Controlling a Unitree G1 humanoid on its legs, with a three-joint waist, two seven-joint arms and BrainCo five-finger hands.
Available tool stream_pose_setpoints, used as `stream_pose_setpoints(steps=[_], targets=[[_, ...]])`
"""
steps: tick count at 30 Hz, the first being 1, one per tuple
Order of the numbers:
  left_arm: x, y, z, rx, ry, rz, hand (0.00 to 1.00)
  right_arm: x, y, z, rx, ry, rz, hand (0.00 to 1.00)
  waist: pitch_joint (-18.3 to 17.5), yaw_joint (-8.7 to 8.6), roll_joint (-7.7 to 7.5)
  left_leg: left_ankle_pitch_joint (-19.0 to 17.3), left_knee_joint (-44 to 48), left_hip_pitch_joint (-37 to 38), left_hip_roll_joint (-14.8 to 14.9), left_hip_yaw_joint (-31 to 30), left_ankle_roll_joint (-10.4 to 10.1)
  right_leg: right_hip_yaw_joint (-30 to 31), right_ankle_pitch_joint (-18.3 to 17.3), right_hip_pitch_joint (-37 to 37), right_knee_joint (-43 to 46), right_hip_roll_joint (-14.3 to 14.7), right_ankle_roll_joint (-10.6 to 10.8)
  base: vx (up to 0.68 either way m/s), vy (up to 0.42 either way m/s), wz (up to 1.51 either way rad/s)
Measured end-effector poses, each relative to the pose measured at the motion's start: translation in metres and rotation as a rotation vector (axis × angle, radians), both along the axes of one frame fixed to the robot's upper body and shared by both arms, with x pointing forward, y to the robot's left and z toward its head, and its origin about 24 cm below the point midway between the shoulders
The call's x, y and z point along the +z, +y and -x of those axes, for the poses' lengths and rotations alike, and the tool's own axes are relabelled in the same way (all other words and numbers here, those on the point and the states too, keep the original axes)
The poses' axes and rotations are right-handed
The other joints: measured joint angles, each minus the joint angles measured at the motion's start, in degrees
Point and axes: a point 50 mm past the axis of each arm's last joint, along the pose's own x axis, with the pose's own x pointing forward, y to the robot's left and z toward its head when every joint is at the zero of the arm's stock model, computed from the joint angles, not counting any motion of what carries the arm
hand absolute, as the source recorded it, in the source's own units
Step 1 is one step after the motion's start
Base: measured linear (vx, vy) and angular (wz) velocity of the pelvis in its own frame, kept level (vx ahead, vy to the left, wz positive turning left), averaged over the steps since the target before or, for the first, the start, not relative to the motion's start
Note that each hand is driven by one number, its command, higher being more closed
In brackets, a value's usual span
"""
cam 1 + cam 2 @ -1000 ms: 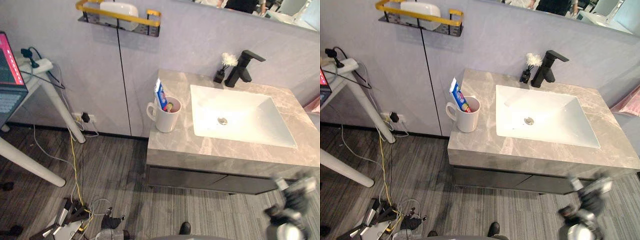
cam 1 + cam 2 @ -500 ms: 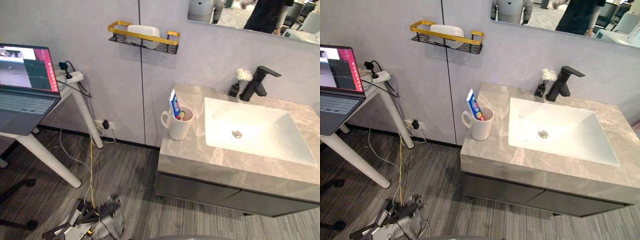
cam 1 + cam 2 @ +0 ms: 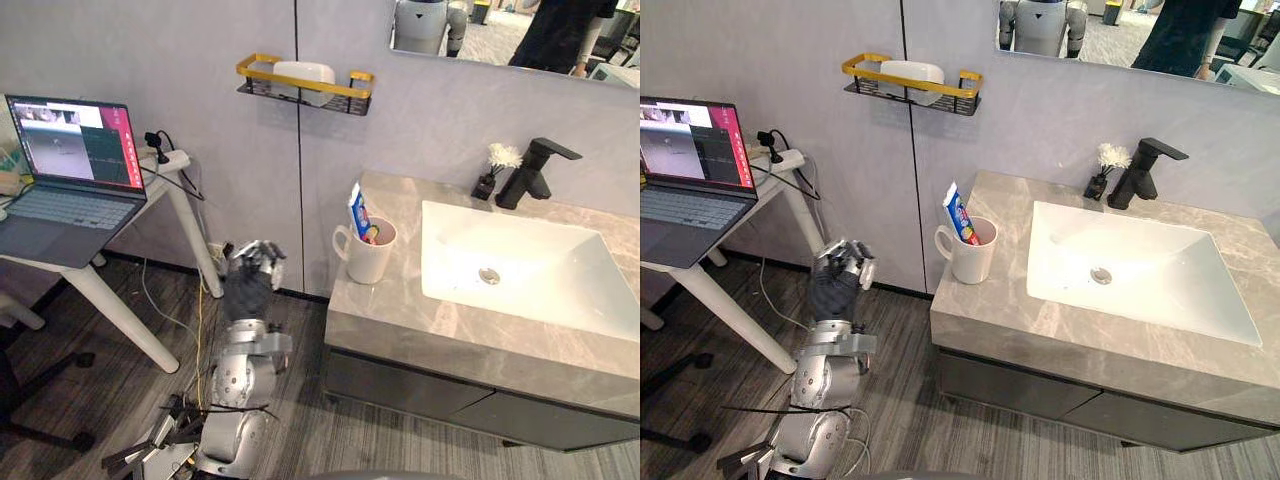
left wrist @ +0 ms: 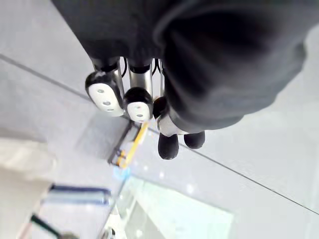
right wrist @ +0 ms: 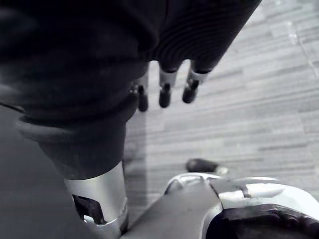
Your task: Organize washtable
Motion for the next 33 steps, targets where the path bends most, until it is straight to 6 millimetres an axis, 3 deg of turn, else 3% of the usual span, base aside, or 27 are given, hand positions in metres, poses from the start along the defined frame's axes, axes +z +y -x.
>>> stream_pose_setpoints(steps=[7,11,15,21,25,33], targets=[[-0.009,-0.035,0.015,-0.478,0.083,0.099,1.00,-0.001,-0.007,0.003,0.034,0.028,-0.009,0.00,-0.55,-0.22,1.38,0.00,-0.10,-0.01,0.16,0.46,0.00,0.57,0.00,-0.46,-0.04,0.17,-0.03,0.00,-0.005,-0.03],[-0.025,-0.043,0.011,-0.659,0.175,-0.022,1.00,-0.002,-0.009,-0.003,0.073,0.040,-0.014,0.00,-0.56,-0.69,1.49,0.08,0.22,0.32,0.19,0.53,-0.02,0.63,0.34,-0.54,-0.29,0.32,0.00,0.01,-0.008,-0.03],[-0.044,-0.027,-0.005,-0.625,0.270,-0.131,1.00,-0.002,-0.011,-0.015,0.099,0.024,-0.024,0.00,-0.34,-3.28,1.41,0.04,0.27,0.15,0.14,1.04,0.01,1.18,0.49,-1.17,-0.48,0.32,-0.15,0.00,-0.007,-0.09],[-0.052,-0.020,-0.022,-0.562,0.285,-0.245,1.00,-0.001,-0.010,-0.026,0.108,-0.009,-0.029,0.00,1.82,-4.00,1.15,-0.15,0.27,0.21,0.17,3.21,0.23,3.32,1.10,-2.61,-0.70,0.33,-0.41,-0.02,-0.002,-0.20],[-0.058,0.003,-0.042,-0.360,0.305,-0.311,1.00,0.001,-0.009,-0.035,0.124,-0.046,-0.037,0.00,3.06,-5.48,1.36,-0.32,0.28,0.18,0.19,4.18,0.24,4.53,1.43,-3.44,-0.73,0.36,-0.37,-0.01,-0.004,-0.13],[-0.053,0.017,-0.050,-0.229,0.281,-0.372,1.00,0.004,-0.010,-0.039,0.127,-0.079,-0.031,0.00,3.66,-6.33,1.78,-0.97,0.31,0.34,0.21,5.56,0.24,5.66,1.63,-4.07,-0.79,0.36,-0.27,0.01,-0.001,-0.08]])
